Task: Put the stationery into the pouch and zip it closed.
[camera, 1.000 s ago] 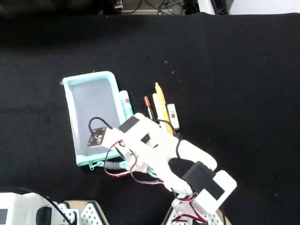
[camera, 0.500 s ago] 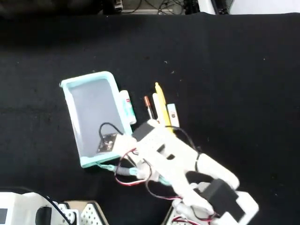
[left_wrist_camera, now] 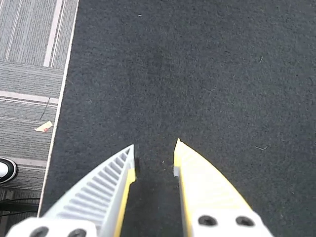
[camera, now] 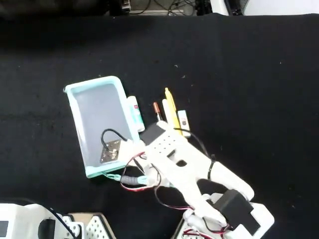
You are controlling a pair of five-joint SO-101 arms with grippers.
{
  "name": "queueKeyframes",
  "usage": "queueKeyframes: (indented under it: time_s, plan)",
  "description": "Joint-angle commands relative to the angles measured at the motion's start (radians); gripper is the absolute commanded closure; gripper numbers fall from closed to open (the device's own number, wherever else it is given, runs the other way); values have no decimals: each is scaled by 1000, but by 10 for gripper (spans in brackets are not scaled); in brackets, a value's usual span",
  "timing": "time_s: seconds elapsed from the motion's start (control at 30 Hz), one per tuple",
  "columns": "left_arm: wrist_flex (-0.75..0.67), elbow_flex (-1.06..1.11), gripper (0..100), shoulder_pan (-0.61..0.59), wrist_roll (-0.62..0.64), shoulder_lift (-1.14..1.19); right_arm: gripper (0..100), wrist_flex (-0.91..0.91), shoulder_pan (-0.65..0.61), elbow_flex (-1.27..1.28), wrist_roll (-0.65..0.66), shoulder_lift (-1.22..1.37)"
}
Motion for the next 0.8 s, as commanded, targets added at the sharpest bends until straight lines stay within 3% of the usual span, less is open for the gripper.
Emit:
queueKeyframes:
  time_s: [0.0,0.13,0.37,0.77]
  plan:
    - [-14,-48,852,12,6,-17,747,14,-55,-64,11,-58]
    - [-17,-50,852,12,6,-17,676,-26,-152,-59,8,-96]
    - [-14,-48,852,31,6,-17,730,-204,-199,-77,-121,-35]
    - [-17,-50,852,31,8,-15,737,-199,-284,-257,-210,257]
